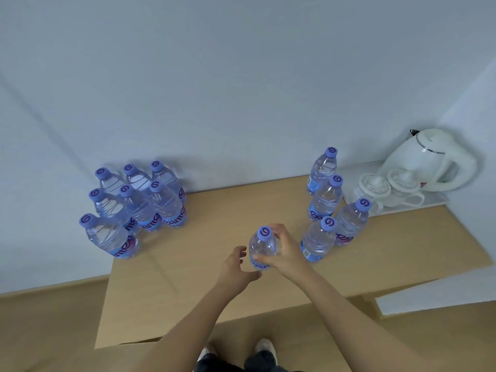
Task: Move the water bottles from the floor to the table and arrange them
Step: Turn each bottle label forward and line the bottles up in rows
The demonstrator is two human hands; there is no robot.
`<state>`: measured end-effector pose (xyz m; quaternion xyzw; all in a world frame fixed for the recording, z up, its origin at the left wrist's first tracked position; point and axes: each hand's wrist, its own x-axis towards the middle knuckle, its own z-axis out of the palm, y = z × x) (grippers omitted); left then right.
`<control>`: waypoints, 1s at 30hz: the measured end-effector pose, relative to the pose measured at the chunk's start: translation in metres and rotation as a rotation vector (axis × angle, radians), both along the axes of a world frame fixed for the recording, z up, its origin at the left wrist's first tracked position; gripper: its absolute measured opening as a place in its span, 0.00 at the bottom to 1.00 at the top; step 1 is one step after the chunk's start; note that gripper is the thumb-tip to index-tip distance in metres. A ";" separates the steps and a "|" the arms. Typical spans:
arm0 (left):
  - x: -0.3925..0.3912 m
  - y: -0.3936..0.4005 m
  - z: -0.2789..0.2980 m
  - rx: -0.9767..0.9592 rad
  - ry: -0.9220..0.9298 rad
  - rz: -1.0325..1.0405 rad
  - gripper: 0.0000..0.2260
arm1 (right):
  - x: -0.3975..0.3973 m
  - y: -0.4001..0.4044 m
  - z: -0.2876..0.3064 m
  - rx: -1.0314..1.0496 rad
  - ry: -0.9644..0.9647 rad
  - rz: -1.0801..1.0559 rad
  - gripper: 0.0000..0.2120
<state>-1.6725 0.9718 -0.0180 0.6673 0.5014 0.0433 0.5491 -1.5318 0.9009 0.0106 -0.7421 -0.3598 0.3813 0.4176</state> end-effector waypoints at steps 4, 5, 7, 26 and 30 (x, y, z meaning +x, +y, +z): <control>-0.003 0.003 0.000 -0.012 0.006 0.010 0.35 | 0.001 0.008 0.004 -0.001 0.020 0.011 0.26; -0.004 0.004 0.000 -0.016 0.003 0.011 0.35 | 0.001 0.010 0.005 0.007 0.027 -0.003 0.25; -0.007 0.007 0.002 -0.020 -0.013 0.011 0.36 | 0.000 0.016 0.008 0.024 0.029 -0.037 0.24; -0.048 0.039 0.101 -0.116 -0.481 0.076 0.17 | -0.040 0.109 0.108 0.177 0.309 0.025 0.22; -0.064 0.049 0.102 -0.123 -0.485 0.064 0.20 | -0.055 0.120 0.113 0.180 0.427 0.053 0.21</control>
